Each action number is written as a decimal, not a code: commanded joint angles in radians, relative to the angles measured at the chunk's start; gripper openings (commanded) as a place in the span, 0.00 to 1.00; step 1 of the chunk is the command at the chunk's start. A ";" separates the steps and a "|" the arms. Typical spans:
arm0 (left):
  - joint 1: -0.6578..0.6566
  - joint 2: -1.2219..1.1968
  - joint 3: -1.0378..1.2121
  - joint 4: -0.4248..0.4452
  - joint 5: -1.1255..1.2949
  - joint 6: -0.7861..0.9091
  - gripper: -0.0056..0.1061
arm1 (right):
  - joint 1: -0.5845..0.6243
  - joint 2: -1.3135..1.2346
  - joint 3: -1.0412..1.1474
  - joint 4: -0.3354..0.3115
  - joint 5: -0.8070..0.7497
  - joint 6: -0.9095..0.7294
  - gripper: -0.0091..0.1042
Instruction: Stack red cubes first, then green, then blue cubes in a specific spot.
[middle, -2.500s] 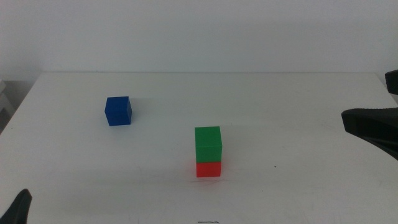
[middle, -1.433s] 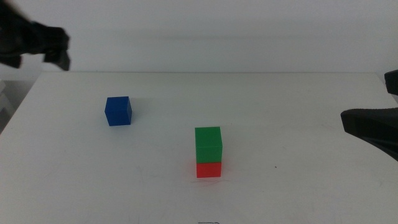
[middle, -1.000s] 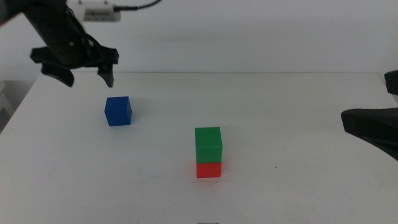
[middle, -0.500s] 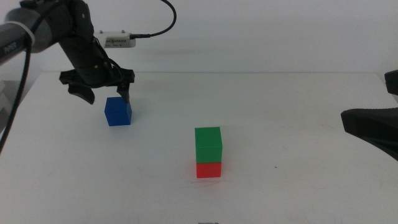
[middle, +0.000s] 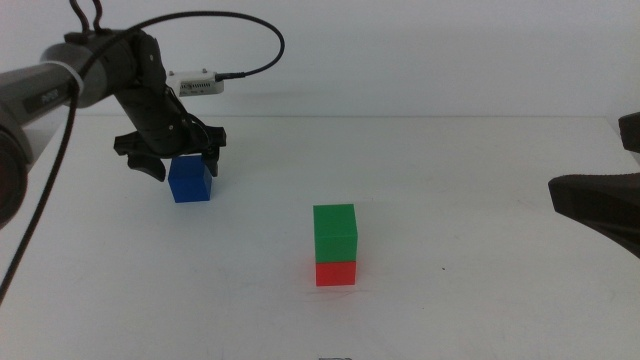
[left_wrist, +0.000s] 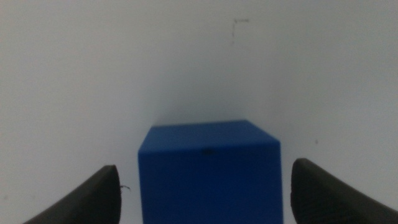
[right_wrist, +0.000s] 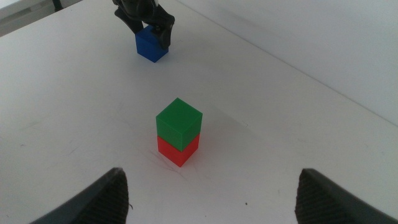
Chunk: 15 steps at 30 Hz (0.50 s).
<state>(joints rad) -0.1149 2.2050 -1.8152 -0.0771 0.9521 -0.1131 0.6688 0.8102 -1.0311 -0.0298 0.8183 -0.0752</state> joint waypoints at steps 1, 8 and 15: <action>-0.003 -0.053 -0.033 -0.006 -0.052 -0.021 0.87 | -0.006 -0.006 -0.028 -0.009 -0.070 -0.009 0.86; -0.003 -0.038 -0.033 -0.007 -0.090 -0.034 0.65 | -0.006 -0.006 -0.028 -0.009 -0.070 -0.009 0.86; -0.003 -0.039 -0.033 -0.050 -0.068 -0.090 0.25 | -0.006 -0.006 -0.028 -0.009 -0.070 -0.009 0.86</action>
<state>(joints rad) -0.1149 2.2312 -1.8160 -0.0918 0.8958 -0.1848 0.6688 0.8102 -1.0311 -0.0298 0.8183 -0.0752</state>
